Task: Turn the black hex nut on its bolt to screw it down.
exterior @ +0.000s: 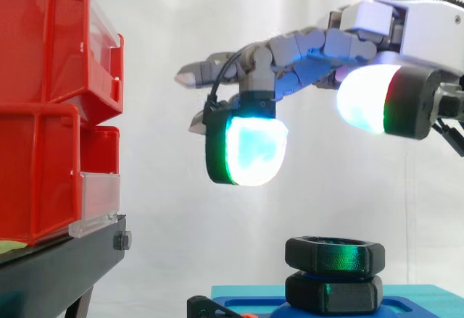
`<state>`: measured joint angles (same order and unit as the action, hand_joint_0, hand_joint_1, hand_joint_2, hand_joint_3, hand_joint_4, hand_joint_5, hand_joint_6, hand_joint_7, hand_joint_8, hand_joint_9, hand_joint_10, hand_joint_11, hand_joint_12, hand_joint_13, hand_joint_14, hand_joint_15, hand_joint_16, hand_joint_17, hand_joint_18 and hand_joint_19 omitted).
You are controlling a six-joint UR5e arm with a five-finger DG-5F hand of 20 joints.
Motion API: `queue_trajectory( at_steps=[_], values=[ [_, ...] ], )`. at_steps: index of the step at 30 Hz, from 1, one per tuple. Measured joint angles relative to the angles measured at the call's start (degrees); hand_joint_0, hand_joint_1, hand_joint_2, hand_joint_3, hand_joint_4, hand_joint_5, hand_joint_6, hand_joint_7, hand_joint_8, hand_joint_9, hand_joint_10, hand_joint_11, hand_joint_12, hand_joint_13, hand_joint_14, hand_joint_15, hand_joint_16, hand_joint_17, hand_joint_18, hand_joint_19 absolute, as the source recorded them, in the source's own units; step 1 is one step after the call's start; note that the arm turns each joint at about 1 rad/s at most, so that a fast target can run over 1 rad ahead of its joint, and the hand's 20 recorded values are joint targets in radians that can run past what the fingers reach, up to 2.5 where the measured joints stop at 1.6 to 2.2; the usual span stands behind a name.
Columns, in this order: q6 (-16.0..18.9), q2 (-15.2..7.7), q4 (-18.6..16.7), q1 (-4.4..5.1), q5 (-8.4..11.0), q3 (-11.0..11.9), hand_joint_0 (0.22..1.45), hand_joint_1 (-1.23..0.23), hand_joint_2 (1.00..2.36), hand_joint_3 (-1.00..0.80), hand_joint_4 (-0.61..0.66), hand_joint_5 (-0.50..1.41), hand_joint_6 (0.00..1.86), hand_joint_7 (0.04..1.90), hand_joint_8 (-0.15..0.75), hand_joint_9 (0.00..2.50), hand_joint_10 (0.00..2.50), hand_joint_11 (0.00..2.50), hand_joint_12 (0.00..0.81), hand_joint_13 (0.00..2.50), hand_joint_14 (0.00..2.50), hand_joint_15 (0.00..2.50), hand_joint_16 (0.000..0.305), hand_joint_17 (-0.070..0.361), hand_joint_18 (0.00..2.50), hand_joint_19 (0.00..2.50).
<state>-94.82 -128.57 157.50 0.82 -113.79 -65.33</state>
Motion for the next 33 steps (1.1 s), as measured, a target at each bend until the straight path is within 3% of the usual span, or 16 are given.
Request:
queue_trajectory(
  at_steps=[10, 14, 19, 25, 33],
  values=[
    [-0.11, -0.01, 3.18, 3.57, 3.77, 0.13, 0.49, -0.21, 1.0, -0.5, 0.11, -0.05, 0.5, 1.11, 0.187, 0.65, 0.0, 0.03, 0.307, 0.21, 0.0, 0.0, 0.043, 0.098, 0.04, 0.11],
    [-0.21, -0.01, 4.58, 4.46, 4.83, 0.03, 0.49, -0.21, 1.0, -0.5, 0.1, -0.04, 0.5, 1.16, 0.185, 0.65, 0.0, 0.04, 0.304, 0.21, 0.0, 0.0, 0.043, 0.097, 0.04, 0.1],
    [-0.34, -0.03, 4.87, 4.69, 5.27, -1.4, 0.5, -0.21, 1.0, -0.5, 0.09, -0.03, 0.5, 1.2, 0.183, 0.66, 0.0, 0.03, 0.304, 0.21, 0.0, 0.0, 0.043, 0.096, 0.05, 0.1],
    [-0.22, -0.02, 1.68, 4.36, 5.3, -3.76, 0.5, -0.21, 1.0, -0.5, 0.06, -0.02, 0.5, 1.31, 0.181, 0.67, 0.0, 0.04, 0.302, 0.21, 0.0, 0.0, 0.043, 0.096, 0.04, 0.1],
    [-0.33, -0.03, 0.73, 3.84, 5.25, -4.17, 0.5, -0.21, 1.0, -0.5, 0.06, -0.01, 0.5, 1.38, 0.181, 0.68, 0.0, 0.05, 0.299, 0.22, 0.0, 0.0, 0.042, 0.095, 0.05, 0.09]
  ],
)
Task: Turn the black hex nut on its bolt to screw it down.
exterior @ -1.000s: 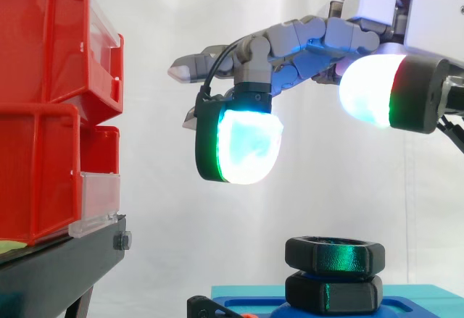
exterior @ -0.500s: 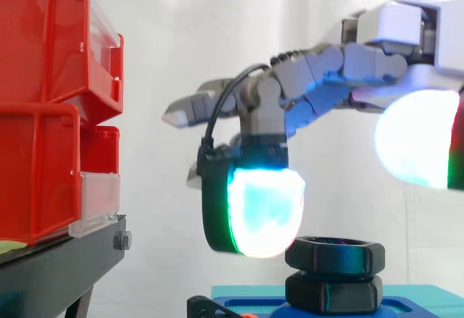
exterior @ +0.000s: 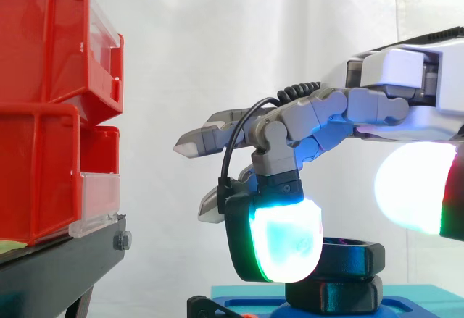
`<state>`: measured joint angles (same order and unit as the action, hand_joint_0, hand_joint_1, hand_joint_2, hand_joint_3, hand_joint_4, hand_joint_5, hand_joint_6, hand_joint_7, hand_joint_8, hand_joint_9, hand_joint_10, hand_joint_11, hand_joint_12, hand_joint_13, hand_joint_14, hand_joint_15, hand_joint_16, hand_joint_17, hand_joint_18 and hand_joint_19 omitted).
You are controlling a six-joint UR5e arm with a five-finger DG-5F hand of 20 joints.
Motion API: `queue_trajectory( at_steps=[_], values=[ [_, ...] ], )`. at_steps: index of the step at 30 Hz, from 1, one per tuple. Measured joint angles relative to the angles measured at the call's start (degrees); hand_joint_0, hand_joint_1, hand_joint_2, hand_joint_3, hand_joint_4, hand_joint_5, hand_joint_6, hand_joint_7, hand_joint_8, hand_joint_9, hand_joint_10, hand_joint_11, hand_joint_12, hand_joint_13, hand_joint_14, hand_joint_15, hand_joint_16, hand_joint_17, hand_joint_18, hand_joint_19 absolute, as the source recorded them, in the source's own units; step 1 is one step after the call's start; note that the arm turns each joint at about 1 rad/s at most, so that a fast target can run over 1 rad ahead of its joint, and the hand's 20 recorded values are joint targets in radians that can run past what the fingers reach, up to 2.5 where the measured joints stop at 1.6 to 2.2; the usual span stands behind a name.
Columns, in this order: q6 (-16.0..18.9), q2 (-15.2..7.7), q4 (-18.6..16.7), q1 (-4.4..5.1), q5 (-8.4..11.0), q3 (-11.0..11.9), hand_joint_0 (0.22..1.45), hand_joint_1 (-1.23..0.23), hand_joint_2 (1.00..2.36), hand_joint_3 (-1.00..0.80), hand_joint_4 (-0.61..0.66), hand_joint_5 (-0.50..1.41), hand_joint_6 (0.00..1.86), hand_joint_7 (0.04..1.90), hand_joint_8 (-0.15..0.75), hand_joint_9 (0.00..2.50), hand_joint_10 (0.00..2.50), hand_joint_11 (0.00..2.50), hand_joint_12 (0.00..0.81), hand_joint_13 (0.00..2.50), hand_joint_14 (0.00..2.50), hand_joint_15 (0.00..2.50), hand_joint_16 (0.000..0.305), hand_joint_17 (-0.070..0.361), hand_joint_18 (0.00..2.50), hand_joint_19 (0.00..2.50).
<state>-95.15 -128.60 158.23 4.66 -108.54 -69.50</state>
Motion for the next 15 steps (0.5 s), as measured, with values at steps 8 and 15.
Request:
queue_trajectory(
  at_steps=[8, 15],
  values=[
    [-0.52, -0.05, -0.11, -0.82, -0.1, -0.04, 0.5, -0.21, 1.0, -0.5, 0.06, 0.0, 0.5, 1.42, 0.184, 0.69, 0.0, 0.04, 0.296, 0.22, 0.0, 0.0, 0.042, 0.094, 0.06, 0.09],
    [-1.17, -0.03, -0.02, -2.06, -1.01, -0.04, 0.5, -0.21, 1.0, -0.5, 0.06, 0.0, 0.5, 1.44, 0.185, 0.7, 0.0, 0.04, 0.295, 0.23, 0.0, 0.0, 0.041, 0.093, 0.06, 0.08]
  ],
)
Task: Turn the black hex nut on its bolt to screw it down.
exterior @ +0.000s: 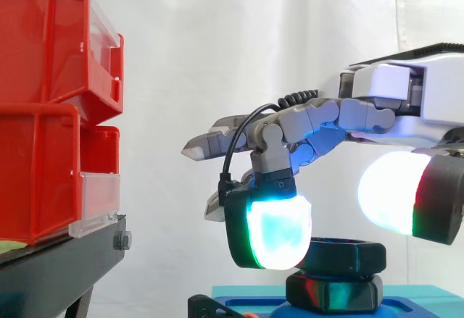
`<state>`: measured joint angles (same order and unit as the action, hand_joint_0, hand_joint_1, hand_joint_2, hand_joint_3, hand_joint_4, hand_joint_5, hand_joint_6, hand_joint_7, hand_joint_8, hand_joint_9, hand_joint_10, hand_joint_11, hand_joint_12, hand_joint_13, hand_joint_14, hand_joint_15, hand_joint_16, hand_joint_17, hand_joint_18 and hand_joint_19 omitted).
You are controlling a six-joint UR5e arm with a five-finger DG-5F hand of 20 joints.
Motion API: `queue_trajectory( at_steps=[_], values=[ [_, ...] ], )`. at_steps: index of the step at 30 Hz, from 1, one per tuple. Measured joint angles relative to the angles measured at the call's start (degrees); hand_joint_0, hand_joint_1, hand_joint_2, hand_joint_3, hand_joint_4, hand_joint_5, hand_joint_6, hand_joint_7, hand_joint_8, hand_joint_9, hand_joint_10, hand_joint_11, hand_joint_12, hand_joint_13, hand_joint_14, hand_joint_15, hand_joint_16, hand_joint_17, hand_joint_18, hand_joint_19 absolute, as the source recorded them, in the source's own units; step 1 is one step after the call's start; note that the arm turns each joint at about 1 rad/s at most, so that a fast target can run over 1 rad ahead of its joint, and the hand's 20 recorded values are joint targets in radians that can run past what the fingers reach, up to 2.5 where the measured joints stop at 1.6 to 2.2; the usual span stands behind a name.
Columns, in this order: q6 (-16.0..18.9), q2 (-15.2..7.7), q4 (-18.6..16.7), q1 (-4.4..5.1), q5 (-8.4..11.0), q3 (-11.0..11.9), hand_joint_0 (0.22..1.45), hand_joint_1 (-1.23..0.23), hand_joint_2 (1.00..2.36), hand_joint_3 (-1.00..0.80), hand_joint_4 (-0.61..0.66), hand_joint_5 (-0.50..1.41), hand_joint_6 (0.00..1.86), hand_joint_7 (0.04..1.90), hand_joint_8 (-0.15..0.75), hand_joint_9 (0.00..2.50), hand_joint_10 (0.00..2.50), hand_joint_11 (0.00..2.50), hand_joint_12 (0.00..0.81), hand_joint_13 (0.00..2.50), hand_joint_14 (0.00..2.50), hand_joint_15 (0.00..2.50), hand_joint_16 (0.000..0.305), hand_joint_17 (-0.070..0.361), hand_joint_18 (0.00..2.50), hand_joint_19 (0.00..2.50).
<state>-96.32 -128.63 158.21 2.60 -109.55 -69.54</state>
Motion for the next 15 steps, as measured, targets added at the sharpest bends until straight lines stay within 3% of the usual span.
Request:
queue_trajectory(
  at_steps=[15],
  values=[
    [-0.79, 0.01, -1.12, -3.49, -2.67, -0.01, 0.5, -0.21, 1.0, -0.5, 0.06, -0.01, 0.5, 1.41, 0.185, 0.7, 0.0, 0.05, 0.298, 0.23, 0.0, 0.0, 0.04, 0.09, 0.02, 0.07]
  ],
)
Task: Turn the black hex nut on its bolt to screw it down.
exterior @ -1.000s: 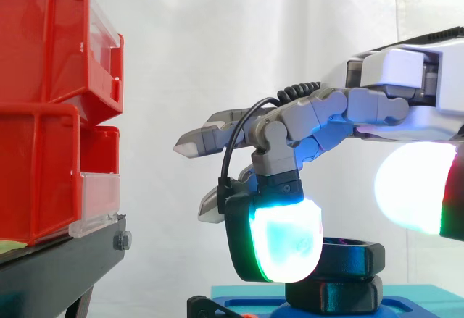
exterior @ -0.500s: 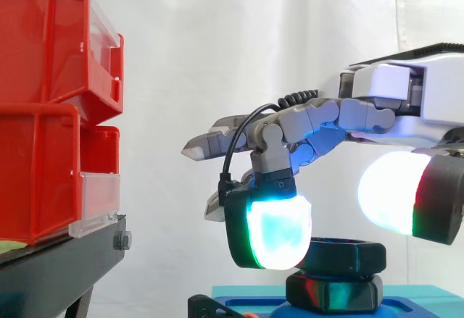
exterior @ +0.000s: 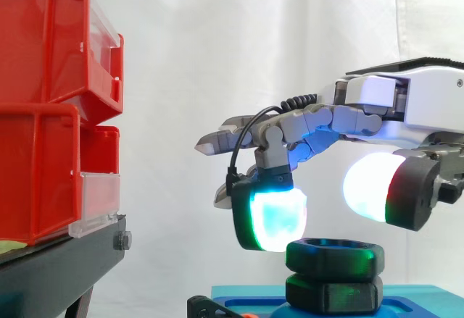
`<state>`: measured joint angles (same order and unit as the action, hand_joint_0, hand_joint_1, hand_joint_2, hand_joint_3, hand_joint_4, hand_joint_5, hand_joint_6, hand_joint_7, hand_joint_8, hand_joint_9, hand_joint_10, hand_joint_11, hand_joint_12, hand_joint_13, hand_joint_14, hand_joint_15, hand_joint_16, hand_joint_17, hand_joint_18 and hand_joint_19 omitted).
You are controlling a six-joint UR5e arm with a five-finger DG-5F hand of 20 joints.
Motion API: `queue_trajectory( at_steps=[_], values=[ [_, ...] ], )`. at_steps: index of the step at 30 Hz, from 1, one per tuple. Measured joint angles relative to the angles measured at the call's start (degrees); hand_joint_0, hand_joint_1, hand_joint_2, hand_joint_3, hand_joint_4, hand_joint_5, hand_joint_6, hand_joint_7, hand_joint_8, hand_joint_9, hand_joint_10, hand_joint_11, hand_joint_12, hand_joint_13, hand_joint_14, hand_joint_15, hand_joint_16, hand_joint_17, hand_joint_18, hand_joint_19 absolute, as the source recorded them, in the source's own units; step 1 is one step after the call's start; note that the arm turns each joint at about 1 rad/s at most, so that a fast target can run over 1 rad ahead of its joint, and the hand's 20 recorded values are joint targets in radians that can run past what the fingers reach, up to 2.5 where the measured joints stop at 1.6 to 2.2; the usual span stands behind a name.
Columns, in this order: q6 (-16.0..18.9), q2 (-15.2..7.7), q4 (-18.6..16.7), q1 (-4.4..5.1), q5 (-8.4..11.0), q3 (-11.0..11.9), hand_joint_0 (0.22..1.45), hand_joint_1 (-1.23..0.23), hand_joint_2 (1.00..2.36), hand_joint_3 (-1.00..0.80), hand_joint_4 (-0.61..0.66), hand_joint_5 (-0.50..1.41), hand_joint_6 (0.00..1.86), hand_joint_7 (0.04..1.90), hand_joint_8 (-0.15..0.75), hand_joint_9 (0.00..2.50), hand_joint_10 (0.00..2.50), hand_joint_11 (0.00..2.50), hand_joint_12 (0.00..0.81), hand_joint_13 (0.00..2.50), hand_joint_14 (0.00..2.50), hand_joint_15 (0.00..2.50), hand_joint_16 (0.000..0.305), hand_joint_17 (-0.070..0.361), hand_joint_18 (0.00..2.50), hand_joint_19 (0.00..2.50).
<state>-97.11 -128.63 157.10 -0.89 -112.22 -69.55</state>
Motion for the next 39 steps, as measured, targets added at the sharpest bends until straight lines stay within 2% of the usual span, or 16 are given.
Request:
queue_trajectory(
  at_steps=[4, 7, 10, 14, 18, 21, 25, 28, 34, 39],
  values=[
    [-0.01, 0.0, -0.38, -1.06, -1.23, 0.01, 0.5, -0.21, 1.0, -0.5, 0.07, -0.01, 0.5, 1.37, 0.184, 0.7, 0.0, 0.05, 0.297, 0.23, 0.0, 0.0, 0.04, 0.09, 0.02, 0.06],
    [0.03, 0.02, -0.9, -1.47, -1.94, 0.01, 0.5, -0.21, 1.0, -0.5, 0.07, -0.01, 0.5, 1.35, 0.186, 0.7, 0.0, 0.04, 0.298, 0.23, 0.0, 0.0, 0.04, 0.091, 0.03, 0.07],
    [0.06, 0.03, -1.37, -1.55, -2.41, 0.04, 0.5, -0.21, 1.0, -0.5, 0.08, -0.02, 0.5, 1.33, 0.187, 0.7, 0.0, 0.04, 0.298, 0.23, 0.0, 0.0, 0.041, 0.091, 0.03, 0.07],
    [0.08, 0.04, -1.56, -1.21, -2.54, 0.8, 0.5, -0.21, 1.0, -0.5, 0.09, -0.03, 0.5, 1.25, 0.185, 0.7, 0.0, 0.05, 0.298, 0.23, 0.0, 0.0, 0.041, 0.092, 0.03, 0.07],
    [0.02, 0.04, -0.47, -0.32, -2.31, 2.6, 0.5, -0.21, 1.0, -0.5, 0.1, -0.04, 0.5, 1.13, 0.186, 0.7, 0.0, 0.04, 0.298, 0.23, 0.0, 0.0, 0.041, 0.093, 0.04, 0.08],
    [-0.08, 0.04, 0.16, 0.78, -1.58, 3.27, 0.5, -0.21, 1.0, -0.5, 0.1, -0.05, 0.5, 1.02, 0.186, 0.69, 0.0, 0.04, 0.299, 0.23, 0.0, 0.0, 0.042, 0.093, 0.05, 0.08],
    [-0.35, 0.03, 1.04, 2.62, 0.38, 3.02, 0.5, -0.21, 1.0, -0.5, 0.1, -0.06, 0.5, 0.98, 0.18, 0.69, 0.0, 0.04, 0.296, 0.23, 0.0, 0.0, 0.041, 0.093, 0.05, 0.07],
    [-0.42, 0.03, 1.47, 3.53, 1.38, 2.52, 0.5, -0.22, 1.0, -0.5, 0.1, -0.05, 0.5, 0.99, 0.179, 0.69, 0.0, 0.03, 0.294, 0.22, 0.0, 0.0, 0.042, 0.094, 0.05, 0.07],
    [-0.44, 0.02, 2.12, 4.51, 2.18, 1.81, 0.5, -0.22, 1.0, -0.5, 0.07, -0.03, 0.51, 1.12, 0.173, 0.7, 0.0, 0.04, 0.293, 0.22, 0.0, 0.0, 0.042, 0.093, 0.04, 0.08],
    [-0.45, 0.02, 3.18, 4.62, 2.24, 1.72, 0.5, -0.22, 1.0, -0.5, 0.04, -0.02, 0.5, 1.23, 0.176, 0.7, 0.0, 0.05, 0.291, 0.22, 0.0, 0.0, 0.041, 0.093, 0.05, 0.07]
  ],
)
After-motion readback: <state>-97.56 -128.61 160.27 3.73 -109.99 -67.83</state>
